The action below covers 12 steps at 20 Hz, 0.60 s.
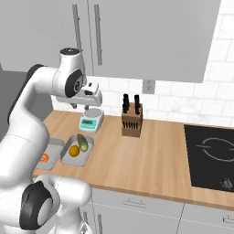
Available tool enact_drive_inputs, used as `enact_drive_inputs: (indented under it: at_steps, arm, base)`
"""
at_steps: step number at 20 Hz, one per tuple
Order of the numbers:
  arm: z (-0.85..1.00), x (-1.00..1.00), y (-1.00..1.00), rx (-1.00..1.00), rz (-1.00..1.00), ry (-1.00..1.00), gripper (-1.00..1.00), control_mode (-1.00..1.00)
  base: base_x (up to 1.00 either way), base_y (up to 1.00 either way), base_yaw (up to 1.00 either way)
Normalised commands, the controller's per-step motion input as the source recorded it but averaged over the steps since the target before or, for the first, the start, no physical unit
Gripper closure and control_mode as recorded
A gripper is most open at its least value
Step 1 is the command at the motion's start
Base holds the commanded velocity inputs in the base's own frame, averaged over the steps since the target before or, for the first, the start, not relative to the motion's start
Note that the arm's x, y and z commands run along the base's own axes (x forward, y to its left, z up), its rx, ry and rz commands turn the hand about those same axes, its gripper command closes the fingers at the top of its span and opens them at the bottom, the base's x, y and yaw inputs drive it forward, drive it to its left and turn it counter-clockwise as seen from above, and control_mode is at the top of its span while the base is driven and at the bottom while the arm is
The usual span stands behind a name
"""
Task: Take the meat container that has the shrimp and place it on the second highest rack of the freezer. Then take the vegetable container that has the lemon and cucumber and place it on the highest rack of the freezer.
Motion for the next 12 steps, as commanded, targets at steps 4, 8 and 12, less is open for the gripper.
enact_drive_inputs:
  at_steps: [4, 8, 12]
  arm:
    - [-0.08, -0.23, 0.01, 0.0, 0.0, 0.0, -1.0, -1.0]
    - [-0.17, -0.42, 0.04, 0.0, 0.0, 0.0, -1.0, -1.0]
    - [-0.03, -0.17, 0.0, 0.0, 0.0, -0.03, -1.0, -1.0]
  base:
    - [0.0, 0.0, 0.0]
    - [0.0, 0.0, 0.0]
    - [0.0, 0.0, 0.0]
